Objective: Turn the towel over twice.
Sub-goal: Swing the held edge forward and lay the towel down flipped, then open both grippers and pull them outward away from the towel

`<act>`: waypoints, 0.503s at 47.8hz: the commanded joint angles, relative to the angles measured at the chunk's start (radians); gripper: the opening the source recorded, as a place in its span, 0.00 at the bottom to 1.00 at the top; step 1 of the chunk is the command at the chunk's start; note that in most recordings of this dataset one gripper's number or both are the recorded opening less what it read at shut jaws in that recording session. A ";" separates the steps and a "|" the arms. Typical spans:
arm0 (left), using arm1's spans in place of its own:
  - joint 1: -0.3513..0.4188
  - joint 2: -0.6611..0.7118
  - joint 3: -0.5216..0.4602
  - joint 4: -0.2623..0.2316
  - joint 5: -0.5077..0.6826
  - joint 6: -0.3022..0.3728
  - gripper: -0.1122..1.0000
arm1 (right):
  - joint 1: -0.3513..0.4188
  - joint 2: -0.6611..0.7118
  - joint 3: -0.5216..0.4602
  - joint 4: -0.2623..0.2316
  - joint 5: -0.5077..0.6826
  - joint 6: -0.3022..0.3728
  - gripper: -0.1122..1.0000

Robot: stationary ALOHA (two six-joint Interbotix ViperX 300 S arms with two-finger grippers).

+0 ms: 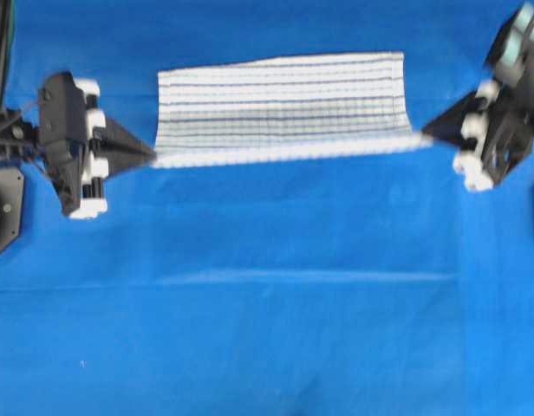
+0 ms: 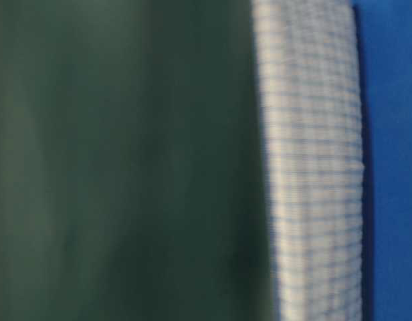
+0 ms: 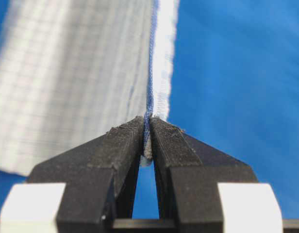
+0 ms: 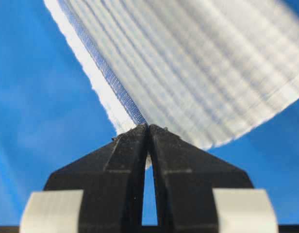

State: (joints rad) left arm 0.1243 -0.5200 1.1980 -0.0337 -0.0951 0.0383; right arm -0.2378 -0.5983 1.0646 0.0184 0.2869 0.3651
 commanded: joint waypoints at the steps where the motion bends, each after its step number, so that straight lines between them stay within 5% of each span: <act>1: -0.067 0.052 0.009 -0.003 -0.037 -0.043 0.16 | 0.058 0.034 0.025 0.000 -0.048 0.043 0.14; 12: -0.213 0.207 0.018 -0.003 -0.103 -0.213 0.16 | 0.247 0.181 0.066 0.002 -0.193 0.189 0.14; 24: -0.362 0.324 -0.015 -0.003 -0.164 -0.288 0.16 | 0.402 0.342 0.040 0.002 -0.287 0.270 0.14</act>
State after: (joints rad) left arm -0.2040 -0.2086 1.2011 -0.0353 -0.2485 -0.2439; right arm 0.1304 -0.2838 1.1275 0.0184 0.0184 0.6289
